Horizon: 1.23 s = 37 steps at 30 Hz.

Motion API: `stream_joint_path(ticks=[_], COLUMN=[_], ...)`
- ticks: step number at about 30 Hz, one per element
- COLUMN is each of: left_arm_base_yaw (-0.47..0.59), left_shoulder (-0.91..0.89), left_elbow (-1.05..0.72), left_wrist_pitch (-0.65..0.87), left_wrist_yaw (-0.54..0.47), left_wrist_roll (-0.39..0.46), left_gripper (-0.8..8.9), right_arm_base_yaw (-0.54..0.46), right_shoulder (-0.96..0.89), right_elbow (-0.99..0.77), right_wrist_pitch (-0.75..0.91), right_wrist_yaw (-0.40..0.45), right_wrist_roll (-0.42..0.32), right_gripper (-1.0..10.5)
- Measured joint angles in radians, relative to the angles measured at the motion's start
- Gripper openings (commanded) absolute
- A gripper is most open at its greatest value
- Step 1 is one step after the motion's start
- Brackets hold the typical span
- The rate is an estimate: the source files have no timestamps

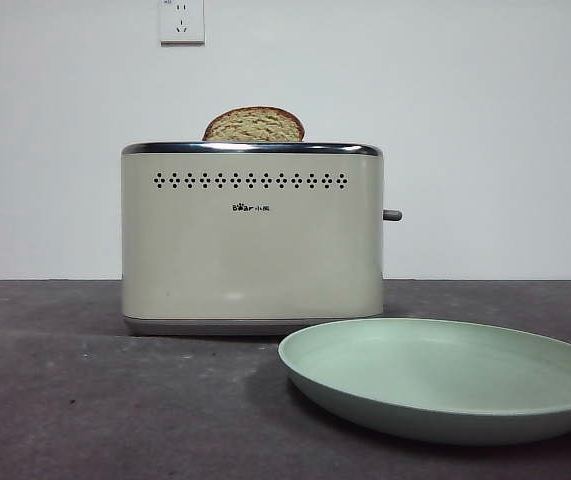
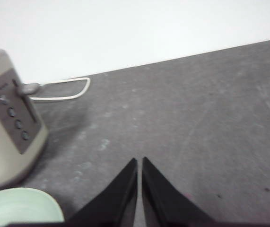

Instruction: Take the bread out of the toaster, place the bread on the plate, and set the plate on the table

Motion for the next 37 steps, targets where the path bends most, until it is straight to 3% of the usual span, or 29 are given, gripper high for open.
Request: stream_joint_path(ticks=[8, 14, 18, 28, 37], left_arm_base_yaw=[0.000, 0.000, 0.000, 0.000, -0.018], left_shoulder=[0.005, 0.080, 0.183, 0.470, 0.590], left_elbow=[0.057, 0.217, 0.343, 0.657, 0.760], left_wrist_pitch=[-0.044, -0.100, -0.155, -0.375, -0.526], left_wrist_yaw=[0.061, 0.128, 0.188, 0.400, 0.489], left_wrist_roll=[-0.057, -0.070, -0.055, 0.105, 0.217], left_gripper=[0.07, 0.07, 0.07, 0.07, 0.08], right_arm_base_yaw=[0.000, 0.000, 0.000, 0.005, 0.074], right_shoulder=[0.001, 0.060, 0.159, 0.469, 0.635], right_elbow=[0.065, 0.231, 0.344, 0.706, 0.869], right_wrist_pitch=[-0.016, -0.103, -0.186, -0.550, -0.834], right_wrist_yaw=[-0.022, -0.028, -0.081, -0.284, -0.311], right_wrist_roll=[0.063, 0.075, 0.066, -0.061, -0.211], right_gripper=[0.1, 0.0, 0.1, 0.1, 0.1])
